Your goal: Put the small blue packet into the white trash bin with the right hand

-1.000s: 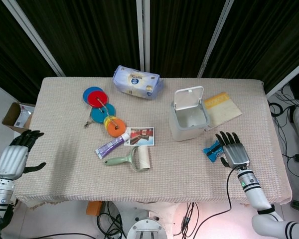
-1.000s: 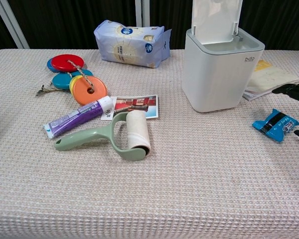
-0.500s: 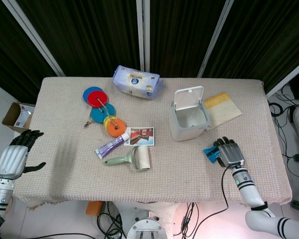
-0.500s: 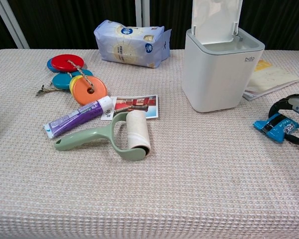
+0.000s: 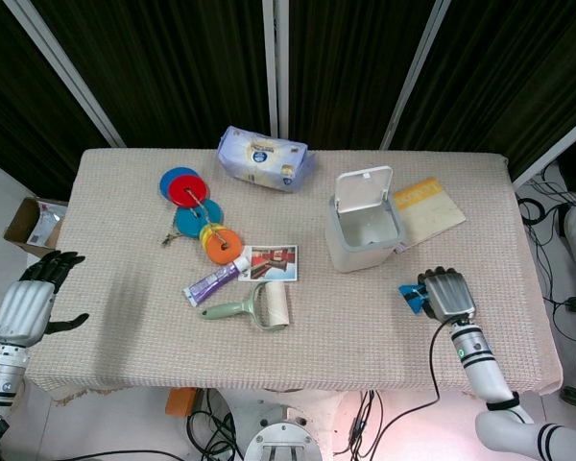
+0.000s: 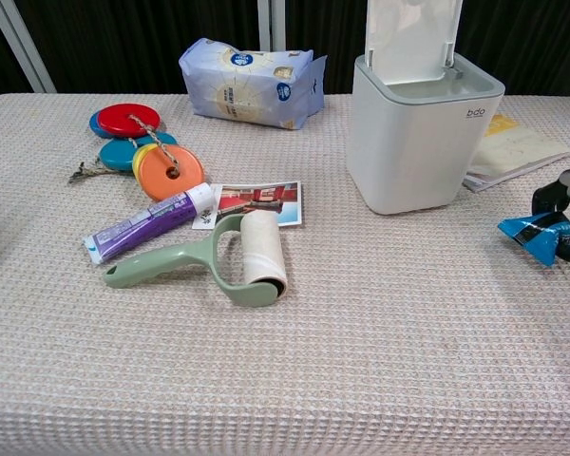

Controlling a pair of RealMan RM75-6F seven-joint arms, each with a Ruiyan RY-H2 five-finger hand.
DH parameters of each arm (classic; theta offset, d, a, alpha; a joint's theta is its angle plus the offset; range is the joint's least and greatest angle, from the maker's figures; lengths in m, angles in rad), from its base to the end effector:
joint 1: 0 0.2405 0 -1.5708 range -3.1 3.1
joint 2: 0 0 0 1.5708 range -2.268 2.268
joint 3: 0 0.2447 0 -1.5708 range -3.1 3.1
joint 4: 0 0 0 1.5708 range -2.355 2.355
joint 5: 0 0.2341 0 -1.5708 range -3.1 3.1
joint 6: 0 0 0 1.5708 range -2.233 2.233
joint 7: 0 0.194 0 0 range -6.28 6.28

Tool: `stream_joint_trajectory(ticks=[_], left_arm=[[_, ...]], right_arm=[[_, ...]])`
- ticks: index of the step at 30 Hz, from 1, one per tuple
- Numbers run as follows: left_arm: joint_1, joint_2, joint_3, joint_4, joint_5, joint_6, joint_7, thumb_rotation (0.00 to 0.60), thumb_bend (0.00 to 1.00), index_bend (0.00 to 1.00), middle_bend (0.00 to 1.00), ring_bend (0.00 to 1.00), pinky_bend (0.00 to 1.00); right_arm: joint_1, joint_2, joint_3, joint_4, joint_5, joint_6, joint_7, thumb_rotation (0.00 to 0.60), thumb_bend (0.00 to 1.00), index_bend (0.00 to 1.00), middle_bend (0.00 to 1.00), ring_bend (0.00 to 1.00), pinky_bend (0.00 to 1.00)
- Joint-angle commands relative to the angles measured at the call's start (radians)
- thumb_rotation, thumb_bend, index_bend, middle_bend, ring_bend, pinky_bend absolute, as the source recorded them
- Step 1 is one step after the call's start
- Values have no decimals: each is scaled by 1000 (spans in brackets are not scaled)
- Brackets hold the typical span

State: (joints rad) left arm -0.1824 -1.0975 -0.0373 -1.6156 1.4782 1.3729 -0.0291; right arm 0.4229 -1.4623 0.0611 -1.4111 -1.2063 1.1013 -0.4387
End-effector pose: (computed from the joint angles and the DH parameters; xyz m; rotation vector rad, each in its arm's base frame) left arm -0.3017 0.2585 0.1182 -1.4837 -0.9516 -0.8973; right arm -0.2789 -0.3231 -0.0166 1.7164 -0.8582 0.5860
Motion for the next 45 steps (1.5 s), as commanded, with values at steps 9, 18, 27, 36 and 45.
stream_joint_trajectory(ticks=[9, 18, 27, 36, 45], left_arm=[[-3, -4, 3, -1, 3, -6, 7, 600, 25, 180, 137, 85, 226], [-7, -10, 2, 2, -6, -17, 22, 600, 25, 181, 138, 85, 226], [-11, -11, 1, 11, -16, -27, 15, 600, 25, 181, 137, 85, 226], [-9, -9, 2, 8, -12, -21, 14, 600, 25, 181, 137, 85, 226], [-3, -3, 2, 0, -7, -7, 10, 600, 24, 181, 137, 85, 226]], right_arm=[[-21, 158, 97, -212, -110, 202, 11, 600, 343, 609, 452, 303, 438], [121, 108, 231, -237, -50, 156, -135, 600, 339, 604, 452, 302, 437], [211, 49, 255, -186, 6, 78, -159, 600, 251, 227, 166, 36, 108], [204, 61, 228, -180, -70, 119, -79, 600, 79, 0, 0, 0, 0], [-18, 182, 68, -281, -163, 333, -34, 600, 103, 0, 0, 0, 0]])
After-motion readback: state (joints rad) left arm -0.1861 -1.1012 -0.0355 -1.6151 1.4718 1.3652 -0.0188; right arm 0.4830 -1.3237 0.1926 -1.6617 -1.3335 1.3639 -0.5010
